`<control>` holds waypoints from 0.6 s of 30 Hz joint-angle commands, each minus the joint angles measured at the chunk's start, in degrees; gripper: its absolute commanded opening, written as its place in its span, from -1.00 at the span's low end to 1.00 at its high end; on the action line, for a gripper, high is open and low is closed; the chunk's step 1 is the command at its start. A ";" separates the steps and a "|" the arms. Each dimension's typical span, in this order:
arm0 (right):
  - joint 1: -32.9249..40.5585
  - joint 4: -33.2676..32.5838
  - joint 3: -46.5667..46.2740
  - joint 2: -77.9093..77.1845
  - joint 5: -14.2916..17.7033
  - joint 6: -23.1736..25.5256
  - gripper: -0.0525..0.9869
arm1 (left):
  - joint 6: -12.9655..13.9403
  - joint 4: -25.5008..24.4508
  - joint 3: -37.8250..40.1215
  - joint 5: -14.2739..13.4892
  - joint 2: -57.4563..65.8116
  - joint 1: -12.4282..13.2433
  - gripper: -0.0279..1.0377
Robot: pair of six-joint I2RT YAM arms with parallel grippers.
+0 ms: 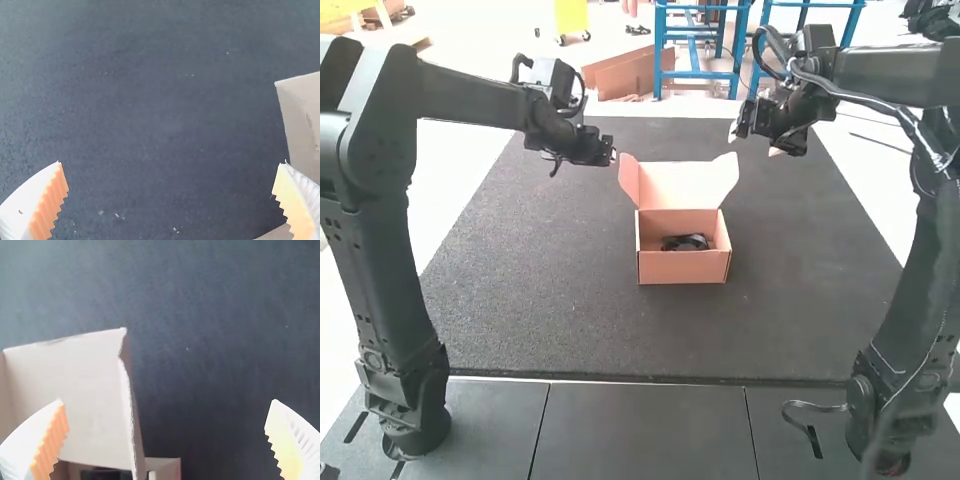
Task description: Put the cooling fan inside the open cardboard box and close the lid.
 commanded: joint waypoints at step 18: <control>0.86 -0.84 3.06 1.08 -2.27 -0.57 0.71 | -1.12 -0.46 3.02 3.93 0.58 -3.59 0.88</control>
